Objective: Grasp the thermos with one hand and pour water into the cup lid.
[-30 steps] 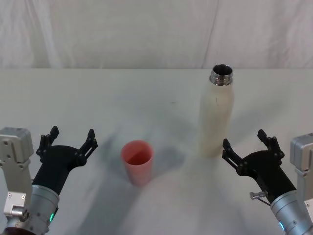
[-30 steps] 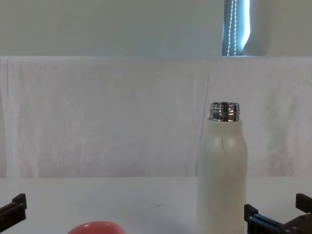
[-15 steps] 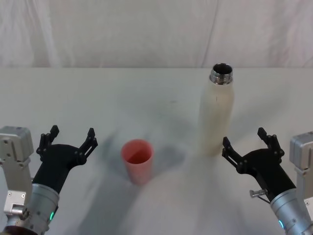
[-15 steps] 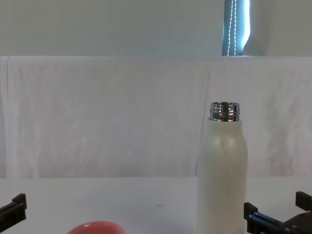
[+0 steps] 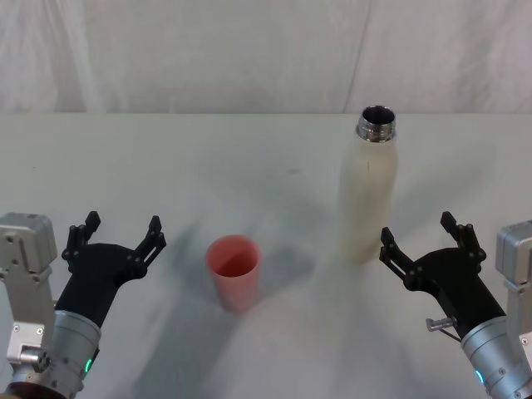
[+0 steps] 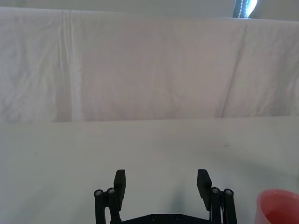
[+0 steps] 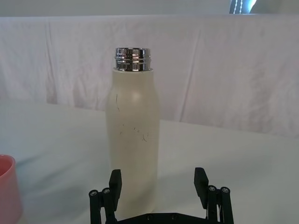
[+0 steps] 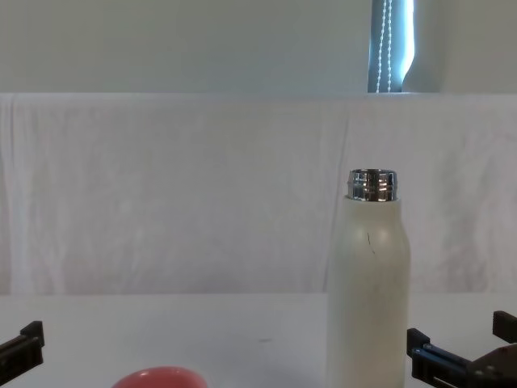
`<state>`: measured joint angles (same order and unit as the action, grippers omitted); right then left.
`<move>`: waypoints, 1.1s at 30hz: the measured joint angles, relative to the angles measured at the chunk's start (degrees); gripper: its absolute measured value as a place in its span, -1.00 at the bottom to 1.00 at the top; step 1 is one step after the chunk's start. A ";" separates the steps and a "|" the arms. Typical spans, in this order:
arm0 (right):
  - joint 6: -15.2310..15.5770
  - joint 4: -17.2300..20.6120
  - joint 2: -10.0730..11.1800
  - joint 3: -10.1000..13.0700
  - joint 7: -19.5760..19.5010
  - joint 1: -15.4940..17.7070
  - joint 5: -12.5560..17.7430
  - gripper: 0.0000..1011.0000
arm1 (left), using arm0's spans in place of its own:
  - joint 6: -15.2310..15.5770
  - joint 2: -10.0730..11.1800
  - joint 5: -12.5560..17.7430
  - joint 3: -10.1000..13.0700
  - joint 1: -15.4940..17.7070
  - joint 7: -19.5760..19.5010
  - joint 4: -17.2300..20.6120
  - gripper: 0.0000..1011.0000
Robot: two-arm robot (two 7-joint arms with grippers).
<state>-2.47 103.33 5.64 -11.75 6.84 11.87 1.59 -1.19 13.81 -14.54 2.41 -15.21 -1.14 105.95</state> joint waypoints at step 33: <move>0.05 0.06 0.09 -0.05 -0.01 0.00 0.04 0.98 | 0.00 0.00 0.00 0.00 0.00 0.00 0.00 0.98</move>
<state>-2.43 103.39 5.73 -11.80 6.82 11.87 1.63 -1.19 13.81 -14.54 2.41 -15.21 -1.14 105.95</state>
